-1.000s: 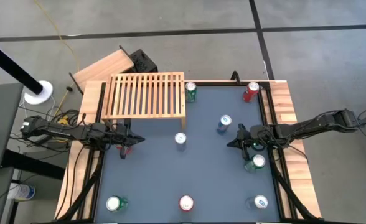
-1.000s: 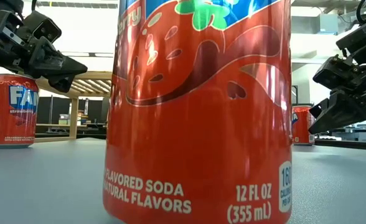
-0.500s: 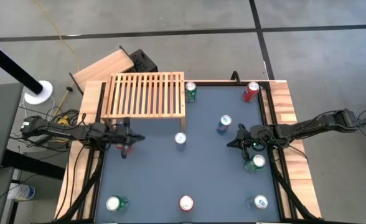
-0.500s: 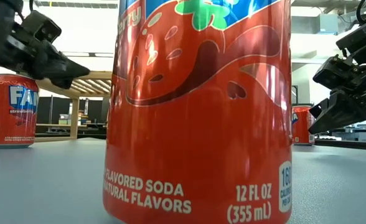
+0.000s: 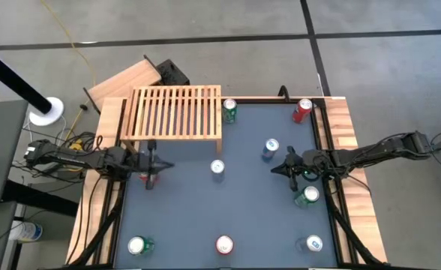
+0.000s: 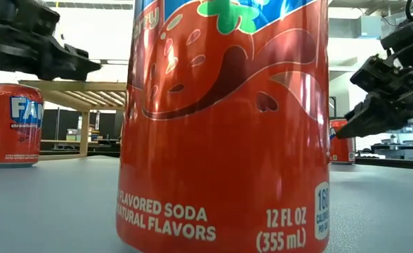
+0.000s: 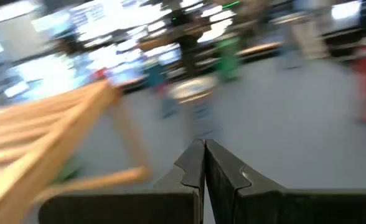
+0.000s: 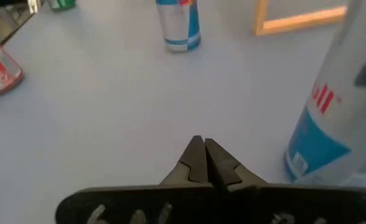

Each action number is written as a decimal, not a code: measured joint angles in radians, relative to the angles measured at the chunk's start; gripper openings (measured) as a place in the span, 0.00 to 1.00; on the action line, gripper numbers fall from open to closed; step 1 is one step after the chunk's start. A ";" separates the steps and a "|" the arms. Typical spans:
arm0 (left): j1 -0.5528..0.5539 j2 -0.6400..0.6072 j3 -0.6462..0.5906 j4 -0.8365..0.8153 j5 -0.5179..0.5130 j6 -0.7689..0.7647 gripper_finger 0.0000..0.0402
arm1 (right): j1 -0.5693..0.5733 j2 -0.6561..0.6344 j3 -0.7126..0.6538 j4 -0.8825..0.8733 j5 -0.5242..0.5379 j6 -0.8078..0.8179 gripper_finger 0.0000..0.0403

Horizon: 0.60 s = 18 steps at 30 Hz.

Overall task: Place canned beverage on shelf
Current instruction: Put the top blue soda can on the shelf

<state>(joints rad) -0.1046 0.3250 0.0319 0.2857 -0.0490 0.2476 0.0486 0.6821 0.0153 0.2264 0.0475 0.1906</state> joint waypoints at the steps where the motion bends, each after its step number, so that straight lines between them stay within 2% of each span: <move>1: 0.000 0.000 0.000 0.004 0.054 0.003 0.00 | 0.000 0.000 0.009 -0.004 0.000 -0.017 0.00; 4: 0.000 0.000 0.001 0.041 0.148 -0.001 0.00 | 0.000 -0.002 0.046 0.066 0.000 -0.041 0.00; 7: 0.000 0.000 0.010 0.107 0.188 0.002 0.00 | 0.000 -0.001 0.085 0.120 0.000 -0.042 0.00; 10: 0.000 0.000 0.062 0.102 0.222 -0.001 0.00 | 0.000 -0.002 0.160 0.135 -0.009 -0.065 0.00; 12: 0.000 0.000 0.114 0.061 0.240 0.005 0.00 | 0.001 -0.002 0.207 0.128 -0.023 -0.143 0.00; 15: 0.000 0.000 0.203 -0.045 0.218 0.046 0.00 | 0.001 -0.002 0.274 0.128 -0.026 -0.257 0.00; 18: 0.000 0.003 0.284 -0.146 0.126 0.077 0.00 | -0.002 -0.001 0.326 0.125 -0.019 -0.315 0.00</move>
<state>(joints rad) -0.1047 0.3281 0.3155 0.1398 0.0775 0.3244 0.0464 0.6807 0.3410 0.3512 0.0284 -0.1247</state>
